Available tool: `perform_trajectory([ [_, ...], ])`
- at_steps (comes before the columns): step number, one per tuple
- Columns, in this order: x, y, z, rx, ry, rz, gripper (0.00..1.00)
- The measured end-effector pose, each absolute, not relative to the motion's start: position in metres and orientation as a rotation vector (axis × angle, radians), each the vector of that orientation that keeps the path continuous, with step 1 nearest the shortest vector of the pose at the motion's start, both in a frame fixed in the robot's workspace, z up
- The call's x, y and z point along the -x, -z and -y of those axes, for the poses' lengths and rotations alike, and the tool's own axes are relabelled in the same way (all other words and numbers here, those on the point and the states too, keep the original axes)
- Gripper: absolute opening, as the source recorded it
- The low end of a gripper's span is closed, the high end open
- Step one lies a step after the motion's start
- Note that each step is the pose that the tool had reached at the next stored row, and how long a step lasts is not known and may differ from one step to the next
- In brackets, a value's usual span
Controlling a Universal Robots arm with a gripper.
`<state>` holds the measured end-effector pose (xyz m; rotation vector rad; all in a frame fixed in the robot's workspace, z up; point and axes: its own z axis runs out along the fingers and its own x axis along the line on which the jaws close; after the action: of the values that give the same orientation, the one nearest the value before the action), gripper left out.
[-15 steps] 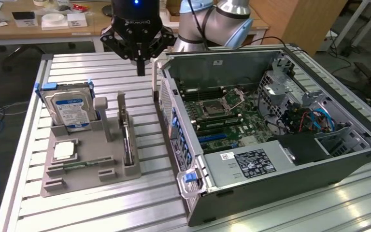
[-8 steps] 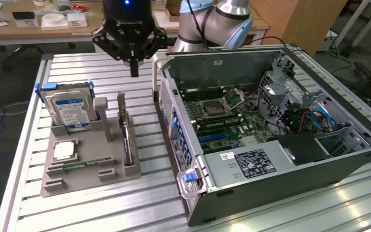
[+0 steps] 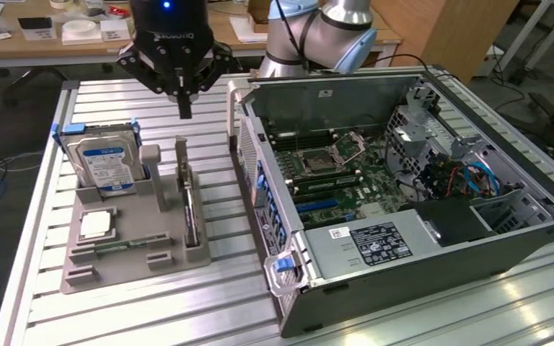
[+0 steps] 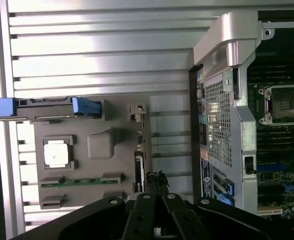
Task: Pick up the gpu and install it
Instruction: 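Reach for the gpu, then pick up the gpu and move the gpu toward the slot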
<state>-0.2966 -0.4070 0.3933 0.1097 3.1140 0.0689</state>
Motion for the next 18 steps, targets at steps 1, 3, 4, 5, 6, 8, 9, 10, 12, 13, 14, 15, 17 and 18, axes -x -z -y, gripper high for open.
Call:
perform_trajectory([
  [1,0.299,-0.393,0.407,-0.109,-0.069,-3.114,0.10],
  [3,0.302,-0.393,0.407,-0.109,-0.069,-3.114,0.10],
  [4,0.304,-0.393,0.408,-0.109,-0.069,-3.114,0.10],
  [5,0.305,-0.393,0.408,-0.109,-0.069,-3.114,0.10],
  [6,0.306,-0.393,0.408,-0.109,-0.069,-3.114,0.10],
  [8,0.309,-0.393,0.409,-0.109,-0.069,-3.114,0.10],
  [9,0.310,-0.393,0.409,-0.109,-0.069,-3.114,0.10],
  [10,0.310,-0.393,0.409,-0.109,-0.069,-3.114,0.10],
  [12,0.310,-0.393,0.409,-0.109,-0.069,-3.114,0.10],
  [13,0.310,-0.393,0.409,-0.109,-0.069,-3.114,0.10],
  [14,0.310,-0.393,0.409,-0.109,-0.069,-3.114,0.10],
  [15,0.310,-0.393,0.409,-0.108,-0.069,-3.114,0.10],
  [17,0.310,-0.393,0.409,-0.108,-0.069,-3.114,0.10],
  [18,0.310,-0.393,0.409,-0.108,-0.069,-3.114,0.10],
])
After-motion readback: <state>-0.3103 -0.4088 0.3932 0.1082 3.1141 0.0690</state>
